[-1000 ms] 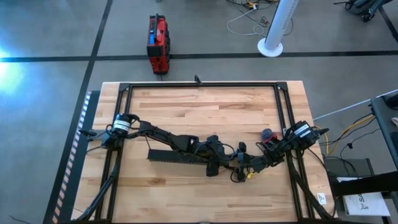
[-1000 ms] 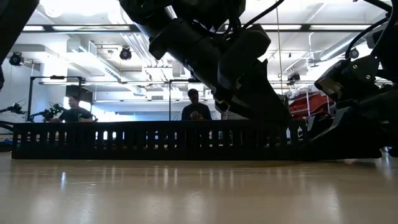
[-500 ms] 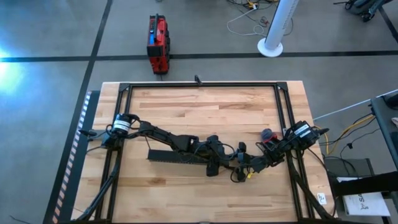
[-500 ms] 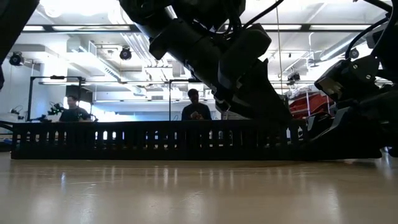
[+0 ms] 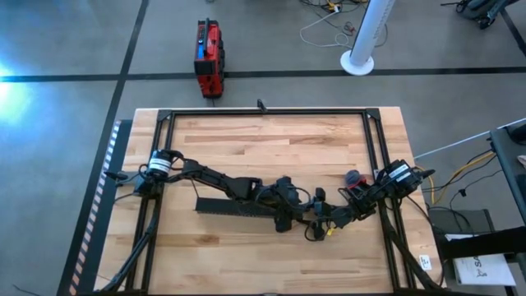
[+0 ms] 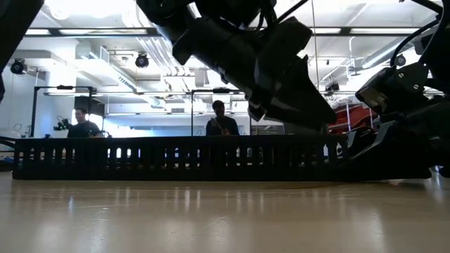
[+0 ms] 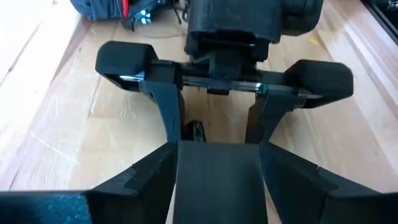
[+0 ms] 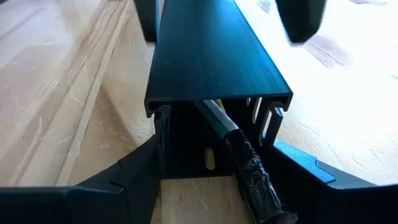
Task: Ziptie cables
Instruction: Close the cable duct using the cable lid
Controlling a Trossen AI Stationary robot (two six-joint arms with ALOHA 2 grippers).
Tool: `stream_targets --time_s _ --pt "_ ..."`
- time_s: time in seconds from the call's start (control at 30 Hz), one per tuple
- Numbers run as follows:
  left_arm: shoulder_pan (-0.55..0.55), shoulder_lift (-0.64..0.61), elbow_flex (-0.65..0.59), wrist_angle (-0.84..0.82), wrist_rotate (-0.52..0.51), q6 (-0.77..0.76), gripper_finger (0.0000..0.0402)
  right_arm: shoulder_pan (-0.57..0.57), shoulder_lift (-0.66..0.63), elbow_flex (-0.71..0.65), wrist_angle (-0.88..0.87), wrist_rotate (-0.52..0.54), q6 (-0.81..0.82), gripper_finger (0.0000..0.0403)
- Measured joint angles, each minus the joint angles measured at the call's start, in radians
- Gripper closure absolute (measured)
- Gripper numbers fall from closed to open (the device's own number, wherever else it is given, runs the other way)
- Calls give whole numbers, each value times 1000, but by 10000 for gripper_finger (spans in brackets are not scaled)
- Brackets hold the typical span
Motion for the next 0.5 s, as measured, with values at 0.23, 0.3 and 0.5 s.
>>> stream_targets --time_s 0.23,0.3,0.5 --pt "0 0 -2 -8 1 5 200 0 0 0 0 0 0 168" --pt "1 0 -2 -7 1 5 205 0 0 0 0 0 1 172" --pt "2 2 -3 -29 1 4 225 0 0 0 0 0 3 169"
